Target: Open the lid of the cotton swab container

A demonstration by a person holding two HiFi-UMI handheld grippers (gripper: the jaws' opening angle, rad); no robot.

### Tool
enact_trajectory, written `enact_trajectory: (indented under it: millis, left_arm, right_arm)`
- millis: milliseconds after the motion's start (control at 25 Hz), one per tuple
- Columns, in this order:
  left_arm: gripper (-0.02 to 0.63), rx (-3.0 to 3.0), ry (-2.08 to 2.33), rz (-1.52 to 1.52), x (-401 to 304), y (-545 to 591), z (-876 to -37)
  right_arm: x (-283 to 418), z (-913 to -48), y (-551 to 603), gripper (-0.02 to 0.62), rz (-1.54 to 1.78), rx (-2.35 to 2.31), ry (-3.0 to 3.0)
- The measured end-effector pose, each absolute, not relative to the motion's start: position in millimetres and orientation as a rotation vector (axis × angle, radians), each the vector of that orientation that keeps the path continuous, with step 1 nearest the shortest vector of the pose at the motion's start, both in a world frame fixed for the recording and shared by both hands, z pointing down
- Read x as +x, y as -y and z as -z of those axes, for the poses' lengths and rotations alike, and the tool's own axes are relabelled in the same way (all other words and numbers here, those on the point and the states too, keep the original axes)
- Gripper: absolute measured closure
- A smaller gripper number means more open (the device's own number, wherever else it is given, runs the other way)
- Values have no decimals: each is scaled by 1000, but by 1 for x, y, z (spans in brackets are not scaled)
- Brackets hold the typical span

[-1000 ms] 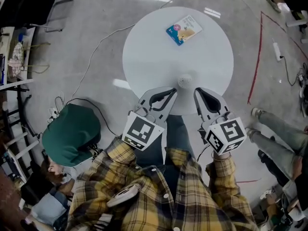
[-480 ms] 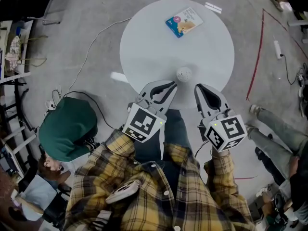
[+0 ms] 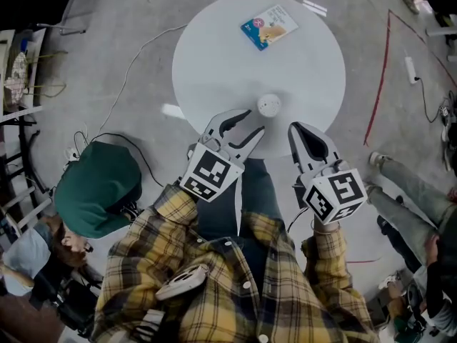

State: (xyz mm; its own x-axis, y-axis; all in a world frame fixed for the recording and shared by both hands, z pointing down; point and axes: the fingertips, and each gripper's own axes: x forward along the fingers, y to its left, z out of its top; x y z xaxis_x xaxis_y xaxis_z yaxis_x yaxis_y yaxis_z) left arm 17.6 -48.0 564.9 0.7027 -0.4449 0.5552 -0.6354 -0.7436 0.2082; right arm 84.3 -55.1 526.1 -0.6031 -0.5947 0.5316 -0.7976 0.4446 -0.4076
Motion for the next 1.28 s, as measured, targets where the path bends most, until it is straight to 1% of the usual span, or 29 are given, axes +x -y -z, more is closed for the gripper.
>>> enact_trajectory:
  millis: [120, 320, 480, 680, 1080, 1280]
  left_arm:
    - [412, 2532, 814, -719, 21, 47, -577]
    - [342, 2547, 810, -788, 26, 53, -604]
    - [311, 2579, 769, -832, 33, 57, -618]
    - [295, 2598, 713, -902, 39, 62, -631]
    - [295, 2701, 637, -878, 55, 77, -632]
    - [295, 2713, 590, -915, 59, 79, -642]
  right_arm:
    - [87, -528, 54, 578, -930, 1197, 2387]
    - [91, -535, 56, 578, -942, 1203, 2380]
    - [96, -540, 54, 578, -952, 1198, 2364]
    - [102, -547, 52, 578, -968, 1182, 2344]
    - [108, -557, 56, 578, -1026, 1210, 2317]
    - [109, -559, 60, 578, -1037, 1218, 2314]
